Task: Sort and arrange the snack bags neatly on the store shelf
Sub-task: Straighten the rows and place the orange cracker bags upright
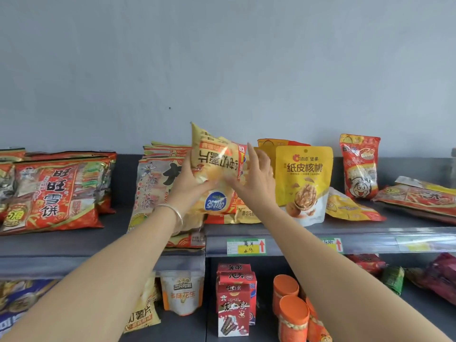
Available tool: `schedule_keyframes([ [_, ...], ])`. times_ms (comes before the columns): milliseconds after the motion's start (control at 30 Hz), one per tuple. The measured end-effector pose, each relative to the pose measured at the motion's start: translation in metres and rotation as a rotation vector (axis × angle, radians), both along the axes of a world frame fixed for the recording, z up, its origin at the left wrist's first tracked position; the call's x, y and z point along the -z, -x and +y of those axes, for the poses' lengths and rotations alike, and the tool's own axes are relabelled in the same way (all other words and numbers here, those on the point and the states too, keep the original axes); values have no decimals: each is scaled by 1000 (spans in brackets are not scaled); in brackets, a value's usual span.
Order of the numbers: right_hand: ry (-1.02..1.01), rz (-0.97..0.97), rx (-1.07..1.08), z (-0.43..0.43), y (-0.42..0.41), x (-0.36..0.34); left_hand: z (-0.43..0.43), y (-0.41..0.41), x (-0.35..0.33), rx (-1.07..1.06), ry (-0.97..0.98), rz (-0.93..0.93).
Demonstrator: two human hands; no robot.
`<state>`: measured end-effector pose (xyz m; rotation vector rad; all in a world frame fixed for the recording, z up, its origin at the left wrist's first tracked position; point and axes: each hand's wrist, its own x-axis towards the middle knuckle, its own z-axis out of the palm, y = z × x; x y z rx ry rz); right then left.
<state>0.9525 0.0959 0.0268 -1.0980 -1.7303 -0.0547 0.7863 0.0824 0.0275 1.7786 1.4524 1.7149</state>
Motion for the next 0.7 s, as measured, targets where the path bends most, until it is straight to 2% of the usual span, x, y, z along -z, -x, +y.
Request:
schedule_keyframes([
  [100, -262, -382, 135, -13, 13, -25, -11, 15, -15, -92, 24, 293],
  [167, -354, -695, 215, -19, 24, -37, -16, 24, -23, -174, 78, 579],
  [233, -338, -914, 270, -22, 32, -46, -21, 29, -29, -238, 123, 839],
  [367, -243, -1111, 368, -24, 41, -51, -26, 30, -31, -250, 130, 1083],
  [467, -61, -1102, 345, -22, 37, -45, -23, 21, -28, -305, 117, 1183],
  [567, 126, -929, 283, -16, 25, -37, -22, 18, -27, -383, 17, 1228],
  [633, 166, -799, 270, -11, 15, -35, -23, 19, -27, -427, -77, 1162],
  [700, 218, -631, 256, -9, 3, -36, -23, 17, -25, -459, -192, 1012],
])
